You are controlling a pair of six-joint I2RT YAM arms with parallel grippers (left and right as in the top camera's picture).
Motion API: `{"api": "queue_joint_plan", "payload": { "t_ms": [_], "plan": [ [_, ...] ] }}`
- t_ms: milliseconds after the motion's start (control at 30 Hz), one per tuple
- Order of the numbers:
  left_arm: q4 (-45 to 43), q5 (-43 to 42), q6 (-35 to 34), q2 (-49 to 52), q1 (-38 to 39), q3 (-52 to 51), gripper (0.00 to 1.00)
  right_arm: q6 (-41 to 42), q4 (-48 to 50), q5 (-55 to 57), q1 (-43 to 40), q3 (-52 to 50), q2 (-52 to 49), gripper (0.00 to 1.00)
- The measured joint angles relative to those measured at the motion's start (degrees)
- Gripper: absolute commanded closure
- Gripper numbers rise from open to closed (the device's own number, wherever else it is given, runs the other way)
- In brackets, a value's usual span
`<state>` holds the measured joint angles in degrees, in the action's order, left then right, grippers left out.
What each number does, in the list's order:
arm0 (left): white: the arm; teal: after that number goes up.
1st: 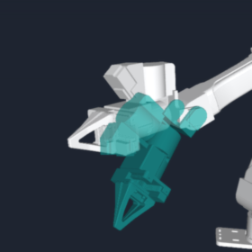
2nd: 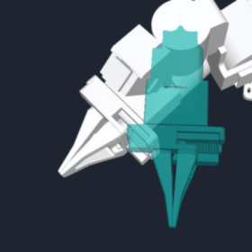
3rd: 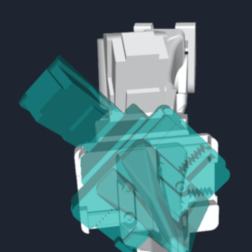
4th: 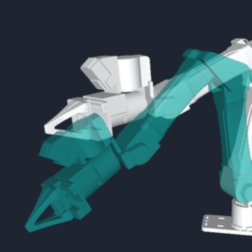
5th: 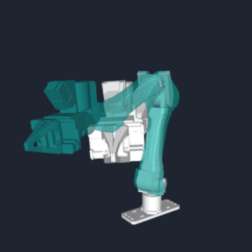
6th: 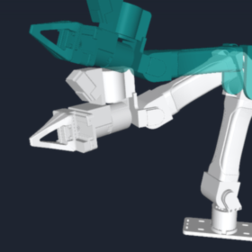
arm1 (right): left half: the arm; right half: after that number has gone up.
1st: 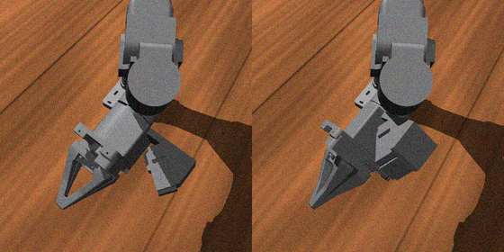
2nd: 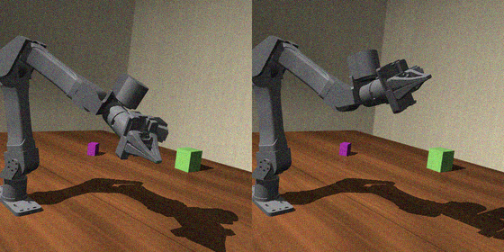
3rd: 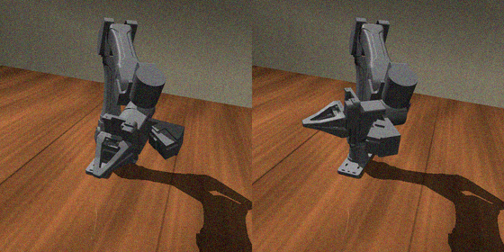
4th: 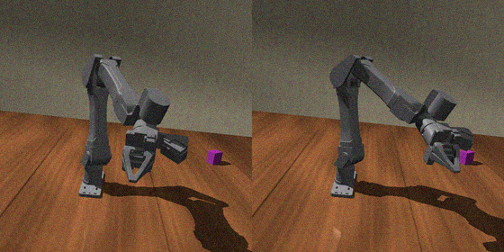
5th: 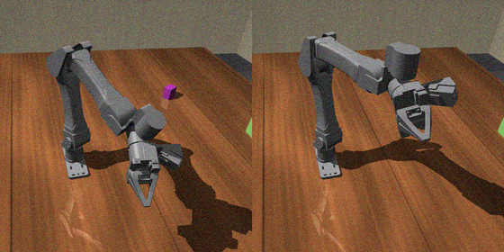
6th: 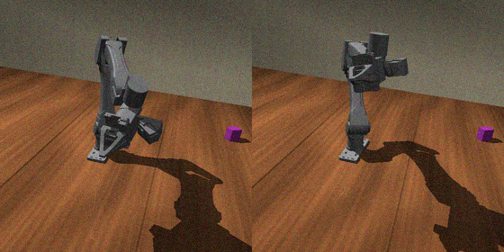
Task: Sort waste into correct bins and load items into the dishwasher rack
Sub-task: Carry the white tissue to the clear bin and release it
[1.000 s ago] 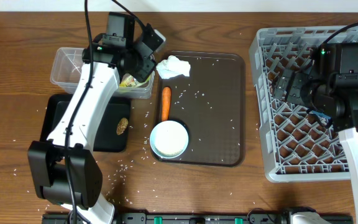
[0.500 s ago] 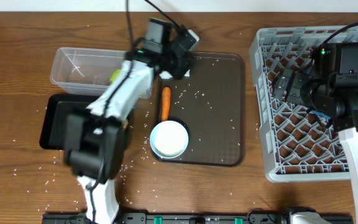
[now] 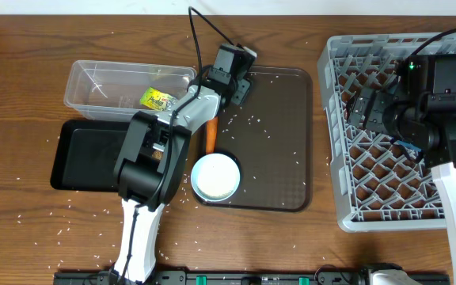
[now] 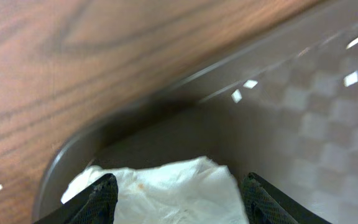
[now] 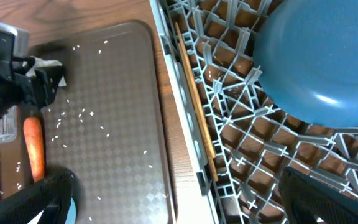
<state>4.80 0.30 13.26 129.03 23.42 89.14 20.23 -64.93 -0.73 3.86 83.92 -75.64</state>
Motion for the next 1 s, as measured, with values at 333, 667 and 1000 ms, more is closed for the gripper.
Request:
{"api": "queue_joint_plan", "payload": {
  "t_ms": [333, 667, 1000],
  "plan": [
    [4.57, -0.24, -3.63, 0.37, 0.02, 0.37, 0.89, 0.00, 0.02, 0.00, 0.00, 0.00, 0.00, 0.01],
    [13.31, -10.58, -7.65, -2.43, 1.11, 0.44, 0.94, 0.00, -0.39, 0.00, 0.00, 0.00, 0.00, 0.01],
    [30.80, -10.78, -9.25, -25.57, 0.07, -0.28, 0.94, 0.00, -0.39, 0.02, 0.00, 0.00, 0.00, 0.01]
  ]
}}
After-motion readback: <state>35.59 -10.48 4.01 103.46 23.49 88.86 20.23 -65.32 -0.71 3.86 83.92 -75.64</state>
